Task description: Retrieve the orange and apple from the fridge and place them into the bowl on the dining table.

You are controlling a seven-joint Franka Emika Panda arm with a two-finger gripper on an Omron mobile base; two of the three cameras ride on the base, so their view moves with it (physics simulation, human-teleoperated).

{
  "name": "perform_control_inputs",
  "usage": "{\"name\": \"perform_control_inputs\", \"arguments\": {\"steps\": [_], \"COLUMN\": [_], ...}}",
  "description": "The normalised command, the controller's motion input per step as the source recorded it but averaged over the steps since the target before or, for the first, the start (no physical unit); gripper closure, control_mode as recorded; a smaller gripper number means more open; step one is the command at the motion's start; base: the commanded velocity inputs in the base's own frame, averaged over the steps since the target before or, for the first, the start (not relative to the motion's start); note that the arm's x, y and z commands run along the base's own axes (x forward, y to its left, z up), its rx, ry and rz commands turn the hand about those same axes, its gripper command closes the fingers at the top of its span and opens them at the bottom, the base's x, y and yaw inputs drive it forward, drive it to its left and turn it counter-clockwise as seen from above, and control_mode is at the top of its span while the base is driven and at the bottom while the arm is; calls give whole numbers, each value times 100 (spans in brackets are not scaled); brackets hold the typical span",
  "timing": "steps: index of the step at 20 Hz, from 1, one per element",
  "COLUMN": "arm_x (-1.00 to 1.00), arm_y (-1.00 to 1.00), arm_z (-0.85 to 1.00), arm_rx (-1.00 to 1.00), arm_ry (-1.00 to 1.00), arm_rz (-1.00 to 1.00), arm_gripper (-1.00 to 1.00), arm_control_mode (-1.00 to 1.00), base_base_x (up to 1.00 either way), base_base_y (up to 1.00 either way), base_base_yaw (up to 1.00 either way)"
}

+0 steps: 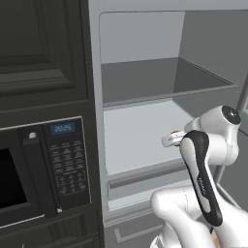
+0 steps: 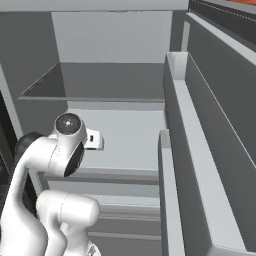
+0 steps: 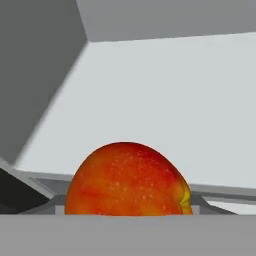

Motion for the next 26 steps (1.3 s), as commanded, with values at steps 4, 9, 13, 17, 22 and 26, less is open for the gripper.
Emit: {"name": "perform_control_inputs", "arguments": {"steps": [4,9,13,17,22,26], "arm_x": [-34,0,0,0,0,0], "arm_y": [0,0,0,0,0,0], "arm_z": [12,0,0,0,0,0], "arm_rx": [0,0,0,0,0,0], "arm_ry": [2,0,0,0,0,0], "arm_rz": [4,0,0,0,0,0], "arm_gripper": [100,100,100,100,100,100], "arm_control_mode": [100,100,100,100,100,100], "base_base_x": [-45,-100,-100,-100,-100,-99], "base_base_y": [0,0,0,0,0,1], "base_base_yaw": [5,7,5,24,39,61]}}
